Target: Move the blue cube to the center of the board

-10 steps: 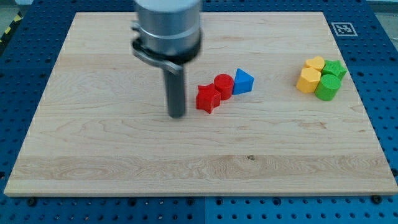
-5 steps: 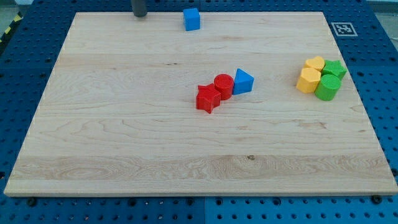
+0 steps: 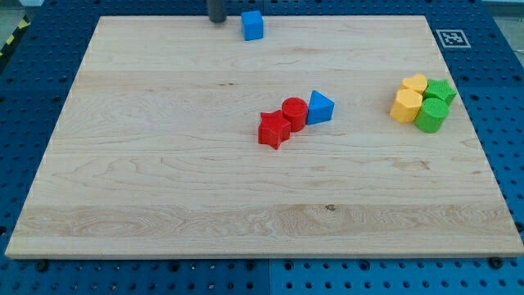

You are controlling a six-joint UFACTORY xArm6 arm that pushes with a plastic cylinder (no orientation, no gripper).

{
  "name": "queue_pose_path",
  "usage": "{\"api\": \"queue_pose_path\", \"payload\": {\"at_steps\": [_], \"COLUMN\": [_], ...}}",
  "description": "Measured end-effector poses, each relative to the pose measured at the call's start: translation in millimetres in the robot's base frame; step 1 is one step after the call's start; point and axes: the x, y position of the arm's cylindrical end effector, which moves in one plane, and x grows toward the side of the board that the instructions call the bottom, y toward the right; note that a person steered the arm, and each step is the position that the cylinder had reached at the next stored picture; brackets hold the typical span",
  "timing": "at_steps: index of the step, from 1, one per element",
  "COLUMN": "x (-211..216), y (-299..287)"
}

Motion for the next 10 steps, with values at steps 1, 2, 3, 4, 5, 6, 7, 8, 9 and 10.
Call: {"api": "queue_pose_path", "payload": {"at_steps": [1, 2, 3, 4, 5, 6, 7, 8, 9, 10], "x": [0.0, 0.2, 0.2, 2.5, 11.3, 16.1, 19.0, 26.1, 38.7, 53.1], "y": [6.2, 25.8, 33.0, 37.2, 47.3, 48.0, 48.0, 49.0, 55.9, 71.8]}}
